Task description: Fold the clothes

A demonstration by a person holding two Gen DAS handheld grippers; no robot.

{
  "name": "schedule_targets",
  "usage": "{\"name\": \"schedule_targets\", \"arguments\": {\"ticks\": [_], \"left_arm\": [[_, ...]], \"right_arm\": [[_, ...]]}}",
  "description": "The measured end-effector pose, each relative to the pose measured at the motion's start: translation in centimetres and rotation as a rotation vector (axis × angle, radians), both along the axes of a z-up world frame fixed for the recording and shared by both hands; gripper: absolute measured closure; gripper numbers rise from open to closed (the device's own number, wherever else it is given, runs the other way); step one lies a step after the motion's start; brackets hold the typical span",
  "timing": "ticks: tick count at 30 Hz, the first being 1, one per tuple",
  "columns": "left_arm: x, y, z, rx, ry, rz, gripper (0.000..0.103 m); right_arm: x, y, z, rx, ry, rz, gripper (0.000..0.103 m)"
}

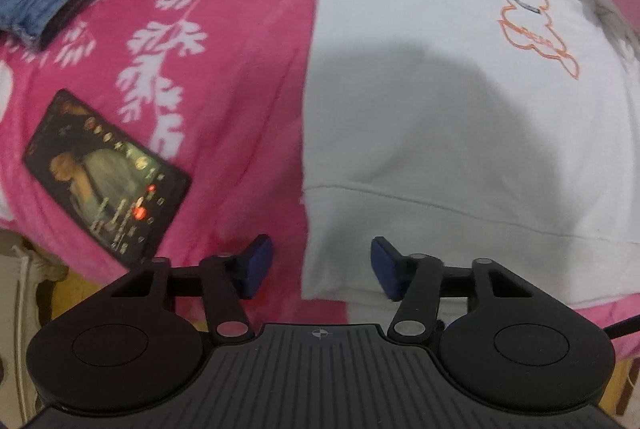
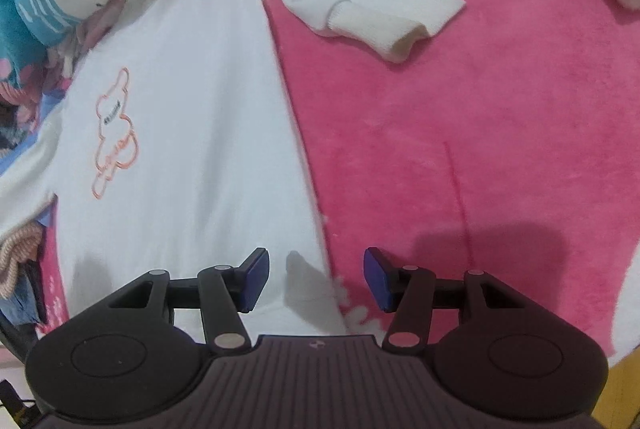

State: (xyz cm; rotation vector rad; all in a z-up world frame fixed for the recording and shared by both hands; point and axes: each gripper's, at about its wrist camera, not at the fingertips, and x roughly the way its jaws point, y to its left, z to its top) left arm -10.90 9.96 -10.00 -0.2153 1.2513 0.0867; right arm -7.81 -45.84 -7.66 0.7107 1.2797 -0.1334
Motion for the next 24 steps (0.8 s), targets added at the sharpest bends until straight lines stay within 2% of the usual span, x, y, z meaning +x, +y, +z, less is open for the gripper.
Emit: {"name": "schedule_targets", "arguments": {"ticks": [4,9,16,19,22,24], "left_arm": [[-0.3,0.0,0.0,-0.026,-0.018,-0.015,0.053],[-0.6,-0.1,-0.5,-0.074,-0.008,-0.032,0.066],[-0.3,0.1,-1.4,-0.118,0.03,-0.04,0.066],[0.0,0.3,-1.6,-0.124,0.04,-0.048,0.066],[0.0,0.3,-1.5,-0.121,0.044,-0.053,0.067],[-0.1,0.2,-1.3,-0.108,0.042,-0.051,0.079]], "right_arm": [[0.5,0.0,-0.8,0.001,-0.021,-0.023,0.048],[-0.4,-0.8,-2.8,0.086,-0.017,-0.095,0.048],[-2.3,-2.2,-4.0,0.226,0.0,-0.17,0.049],[-2.6,-2.3,-4.6,0.278,0.014,-0.154,0.05],[-3.2,-1.7,-5.2,0.32,0.055,-0.115,0.06],[-3.2,-1.2,-5.4,0.305,0.074,-0.078,0.075]]}}
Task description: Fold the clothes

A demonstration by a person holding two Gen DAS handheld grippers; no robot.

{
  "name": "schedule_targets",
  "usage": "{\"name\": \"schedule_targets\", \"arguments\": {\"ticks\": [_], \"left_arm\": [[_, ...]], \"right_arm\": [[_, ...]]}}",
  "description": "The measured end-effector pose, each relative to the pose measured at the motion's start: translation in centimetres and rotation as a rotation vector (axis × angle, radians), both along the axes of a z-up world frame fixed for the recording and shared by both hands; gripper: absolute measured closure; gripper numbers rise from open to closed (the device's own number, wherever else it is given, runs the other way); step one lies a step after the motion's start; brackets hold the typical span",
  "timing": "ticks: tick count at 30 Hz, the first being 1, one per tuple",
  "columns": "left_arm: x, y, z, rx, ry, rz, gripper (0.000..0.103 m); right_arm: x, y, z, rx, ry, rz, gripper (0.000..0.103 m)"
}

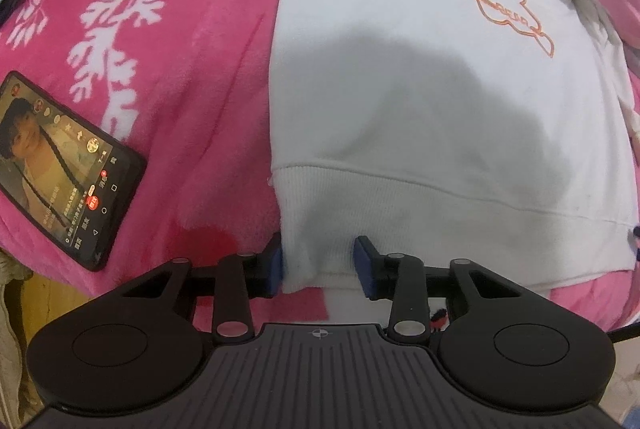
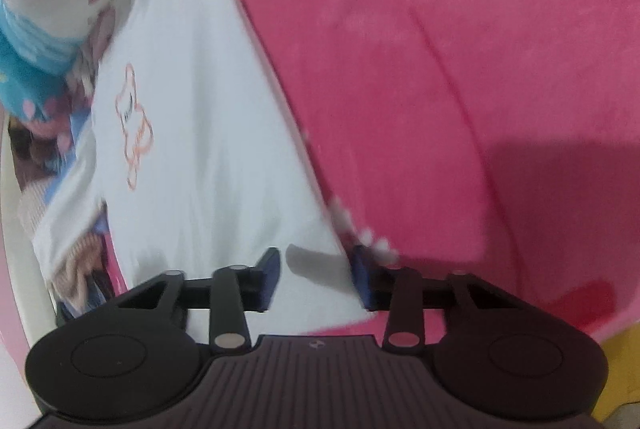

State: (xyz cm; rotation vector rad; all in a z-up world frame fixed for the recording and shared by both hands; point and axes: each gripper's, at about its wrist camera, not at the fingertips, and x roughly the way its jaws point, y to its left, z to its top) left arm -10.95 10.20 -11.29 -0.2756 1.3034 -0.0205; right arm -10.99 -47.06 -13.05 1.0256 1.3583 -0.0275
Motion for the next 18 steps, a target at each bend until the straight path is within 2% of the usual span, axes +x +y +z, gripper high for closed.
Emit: {"name": "schedule_targets", "arguments": {"ticks": [1,2,3,5,8,13,18], "left_arm": [[0.0,-0.2,0.2,0.016,-0.002,-0.004,0.085],[0.0,-0.4,0.3,0.039,-0.003,-0.013,0.095],[0.1,-0.8,0.6,0.065,-0.003,-0.024,0.099],[-0.1,-1.2,1.3,0.095,-0.009,-0.035,0.1],[-0.7,-1.3,2.4,0.115,-0.022,-0.04,0.1],[-1.3,-1.3,5.0,0.116,-0.056,-0.057,0.1],[-1.4,-1.6,6.2,0.107,-0.052,-0.083,0.1]], "right_arm": [[0.1,0.2,0.0,-0.014,0.005,0.02,0.081],[0.3,0.4,0.0,-0.03,0.005,0.042,0.093],[0.5,0.6,0.2,-0.048,-0.002,0.073,0.097],[0.8,1.1,0.8,-0.086,-0.021,0.129,0.099],[0.1,1.0,2.1,-0.088,-0.021,0.101,0.1],[-0.8,0.9,4.2,-0.077,-0.015,0.108,0.101],[-1.4,0.6,5.6,-0.091,-0.005,0.122,0.102]]}}
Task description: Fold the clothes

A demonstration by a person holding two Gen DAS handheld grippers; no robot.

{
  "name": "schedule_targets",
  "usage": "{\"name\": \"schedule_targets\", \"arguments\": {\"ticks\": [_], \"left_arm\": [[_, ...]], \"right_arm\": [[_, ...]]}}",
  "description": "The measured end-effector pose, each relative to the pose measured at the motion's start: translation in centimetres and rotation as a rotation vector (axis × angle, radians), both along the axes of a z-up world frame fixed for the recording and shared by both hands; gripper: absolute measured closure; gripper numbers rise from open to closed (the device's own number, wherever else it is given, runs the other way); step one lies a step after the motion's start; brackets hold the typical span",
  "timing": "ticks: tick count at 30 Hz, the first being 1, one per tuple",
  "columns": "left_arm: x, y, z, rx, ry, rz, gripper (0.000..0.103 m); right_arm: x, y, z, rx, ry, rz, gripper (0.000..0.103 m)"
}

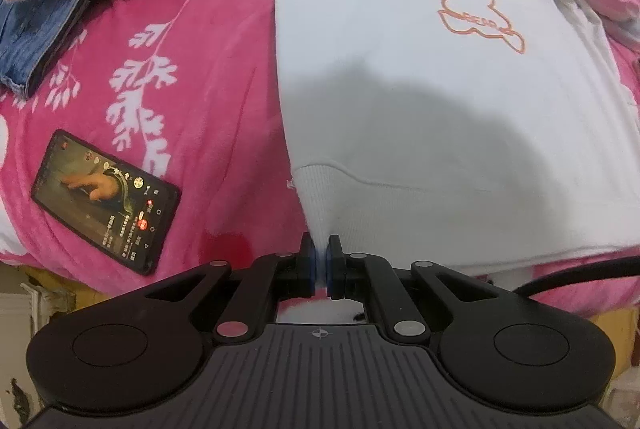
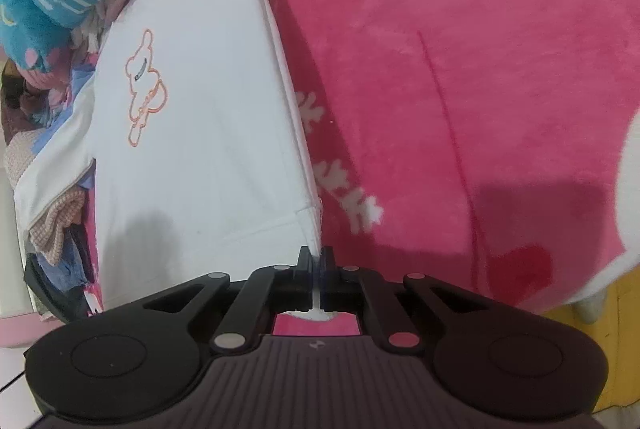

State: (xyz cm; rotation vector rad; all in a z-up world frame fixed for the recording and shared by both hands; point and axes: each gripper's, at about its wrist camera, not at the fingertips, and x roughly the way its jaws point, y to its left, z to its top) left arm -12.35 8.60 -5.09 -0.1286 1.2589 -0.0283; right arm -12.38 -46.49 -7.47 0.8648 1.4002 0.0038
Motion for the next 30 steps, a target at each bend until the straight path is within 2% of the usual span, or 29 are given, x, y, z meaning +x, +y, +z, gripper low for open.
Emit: {"name": "schedule_targets", "arguments": {"ticks": [5,15,21,27,28,29,30], "left_arm": [[0.0,-0.8,0.6,0.003,0.021,-0.028,0.1],[-2.8,-0.3,0.8,0.02,0.121,-0.069,0.101],[-2.9,-0.5,-2.0,0.038,0.181,-0.104,0.1],[-2.3,-1.5,-5.1,0.084,0.21,-0.189,0.099],[-2.2,-1.7,-5.6,0.1,0.215,-0.207,0.098],[-2.1,-2.0,-6.1,0.116,0.22,-0.225,0.094],[-2.0,-2.3,-6.5,0.135,0.223,-0.241,0.089]], "right_arm": [[-0.9,-0.2,0.7,0.01,0.018,0.017,0.102],[-5.2,-0.1,0.6,0.024,0.115,0.033,0.102],[-5.8,0.2,-1.9,0.009,0.17,0.037,0.102],[-4.9,0.4,-5.5,-0.031,0.216,0.06,0.101],[-4.8,0.5,-5.9,-0.041,0.225,0.064,0.1],[-4.6,0.7,-6.3,-0.064,0.239,0.081,0.093],[-4.5,0.8,-6.6,-0.088,0.253,0.097,0.08]]}}
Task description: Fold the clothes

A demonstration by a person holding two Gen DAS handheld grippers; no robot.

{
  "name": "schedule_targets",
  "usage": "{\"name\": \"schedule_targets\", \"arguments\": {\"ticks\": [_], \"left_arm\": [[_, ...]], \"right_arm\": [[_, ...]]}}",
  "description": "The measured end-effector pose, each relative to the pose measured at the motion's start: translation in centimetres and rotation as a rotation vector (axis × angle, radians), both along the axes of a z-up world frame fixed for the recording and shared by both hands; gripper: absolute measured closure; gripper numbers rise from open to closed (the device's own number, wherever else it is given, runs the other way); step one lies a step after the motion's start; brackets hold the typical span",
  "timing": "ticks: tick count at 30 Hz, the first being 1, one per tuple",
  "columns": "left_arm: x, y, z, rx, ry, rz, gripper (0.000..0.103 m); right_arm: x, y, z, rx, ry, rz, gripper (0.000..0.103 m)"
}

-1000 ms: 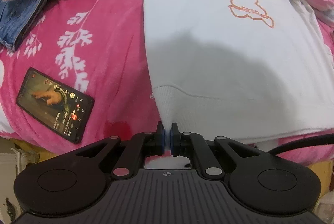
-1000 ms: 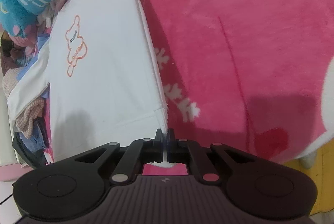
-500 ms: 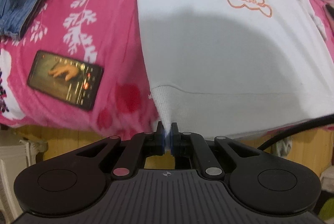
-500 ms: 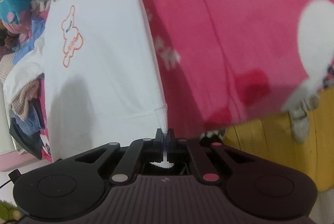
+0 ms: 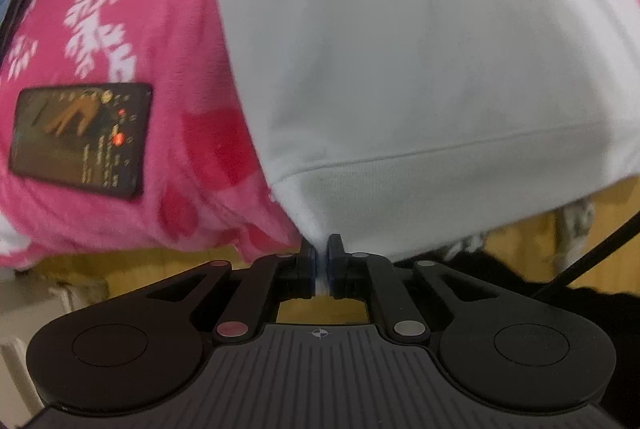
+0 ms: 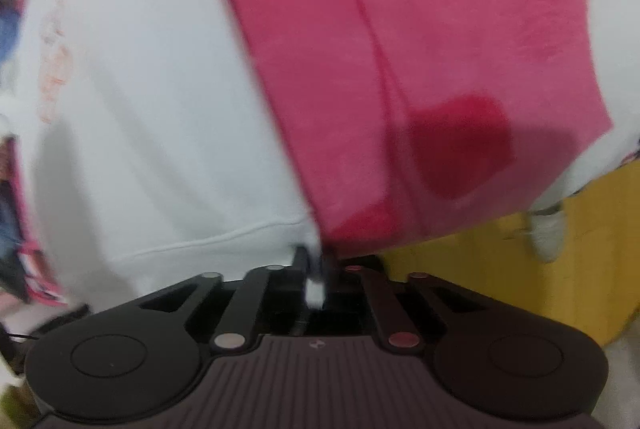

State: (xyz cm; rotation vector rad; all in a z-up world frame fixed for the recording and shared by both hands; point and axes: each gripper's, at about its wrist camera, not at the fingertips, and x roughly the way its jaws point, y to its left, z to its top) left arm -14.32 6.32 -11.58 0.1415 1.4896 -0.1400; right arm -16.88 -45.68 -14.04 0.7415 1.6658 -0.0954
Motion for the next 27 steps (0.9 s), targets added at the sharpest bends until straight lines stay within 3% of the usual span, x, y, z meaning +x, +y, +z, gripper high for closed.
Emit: {"name": "schedule_targets", "arguments": {"ticks": [1,2,3,7,9,14,19,20,22,23,24,27], "left_arm": [[0.1,-0.2,-0.1,0.01,-0.002,-0.007,0.088],[0.1,-0.2,0.0,0.014,-0.007,-0.007,0.083],[0.2,-0.2,0.2,0.014,-0.01,0.003,0.079],[0.8,0.7,2.2,0.033,-0.031,0.064,0.071],[1.2,1.3,3.8,0.038,-0.064,0.096,0.071],[3.4,1.2,6.6,0.009,-0.185,0.17,0.071],[6.3,-1.7,4.9,-0.018,-0.243,0.136,0.071],[6.6,-2.1,4.4,-0.021,-0.254,0.121,0.071],[6.9,-2.8,3.3,-0.009,-0.257,0.09,0.071],[7.0,-3.1,2.9,0.001,-0.249,0.084,0.071],[7.0,-3.4,2.6,0.012,-0.239,0.082,0.071],[7.2,-2.9,1.8,0.021,-0.229,0.096,0.07]], "right_arm": [[0.1,0.1,-0.2,-0.022,0.012,0.018,0.073],[0.1,0.1,0.3,-0.042,0.015,0.035,0.059],[0.1,0.0,0.7,-0.063,0.019,0.051,0.056],[-0.1,-0.3,2.6,-0.144,0.028,0.114,0.056],[0.0,-1.0,4.5,-0.168,-0.01,0.101,0.056],[3.3,-2.2,9.0,-0.187,-0.236,0.014,0.056],[9.7,-1.6,7.6,-0.224,-0.382,0.044,0.056],[10.4,-1.3,7.2,-0.223,-0.394,0.049,0.058],[11.1,-0.9,6.2,-0.224,-0.408,0.069,0.073],[11.3,-0.7,5.8,-0.228,-0.41,0.083,0.095],[11.3,-0.4,5.7,-0.246,-0.407,0.099,0.103],[10.7,-0.5,5.9,-0.313,-0.42,0.092,0.103]]}}
